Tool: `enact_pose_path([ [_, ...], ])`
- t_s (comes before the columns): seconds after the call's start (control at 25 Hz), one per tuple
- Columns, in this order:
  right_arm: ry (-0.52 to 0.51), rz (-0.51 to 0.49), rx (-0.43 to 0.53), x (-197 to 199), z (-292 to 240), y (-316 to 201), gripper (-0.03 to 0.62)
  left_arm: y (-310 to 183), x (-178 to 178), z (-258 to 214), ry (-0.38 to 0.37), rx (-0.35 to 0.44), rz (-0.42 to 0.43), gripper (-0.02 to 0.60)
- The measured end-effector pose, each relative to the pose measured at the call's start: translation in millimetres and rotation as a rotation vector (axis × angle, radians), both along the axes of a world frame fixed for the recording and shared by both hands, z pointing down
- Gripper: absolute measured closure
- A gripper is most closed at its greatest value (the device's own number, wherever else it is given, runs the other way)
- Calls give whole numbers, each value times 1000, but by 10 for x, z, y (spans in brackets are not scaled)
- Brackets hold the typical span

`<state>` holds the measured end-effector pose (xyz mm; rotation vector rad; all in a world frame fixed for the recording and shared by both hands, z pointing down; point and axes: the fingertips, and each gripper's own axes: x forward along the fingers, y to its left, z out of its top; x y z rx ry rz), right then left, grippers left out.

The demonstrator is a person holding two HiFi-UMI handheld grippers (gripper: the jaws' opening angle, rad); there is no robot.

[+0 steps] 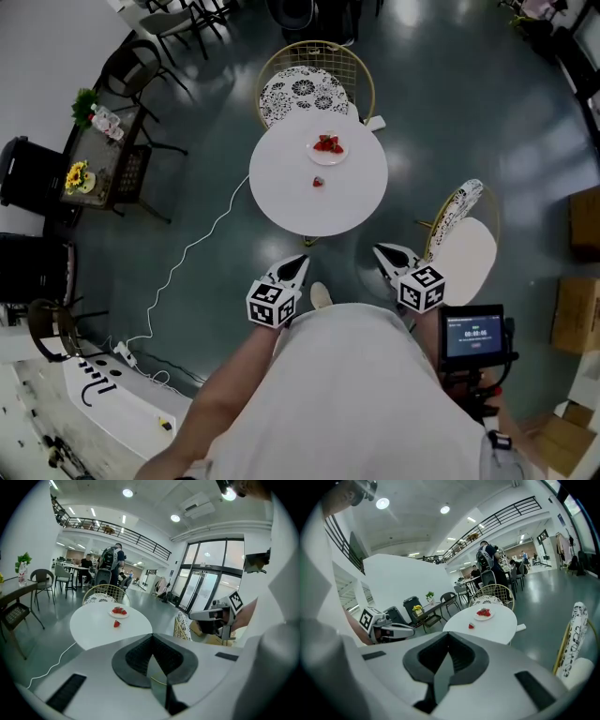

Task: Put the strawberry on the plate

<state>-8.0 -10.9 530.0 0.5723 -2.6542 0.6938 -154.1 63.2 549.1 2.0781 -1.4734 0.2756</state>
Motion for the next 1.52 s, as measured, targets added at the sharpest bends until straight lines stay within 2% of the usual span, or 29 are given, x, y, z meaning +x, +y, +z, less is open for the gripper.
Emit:
enact_pose_path([
  [0.36, 7, 44, 20, -403, 46, -156, 589, -126, -431, 99, 10, 3, 29, 577],
  [0.6, 10, 40, 41, -724, 17, -229, 589, -210, -773, 58, 12, 26, 26, 577],
  [1.12, 21, -4, 1, -895, 123, -339, 589, -291, -859, 115, 15, 0, -8, 577],
  [1.32, 11, -36, -22, -993, 239, -941, 589, -774, -853, 237, 7, -32, -27, 577],
  [1.52, 6, -44, -29, -1005, 286, -1126, 589, -946, -790, 317, 0, -55, -13, 577],
])
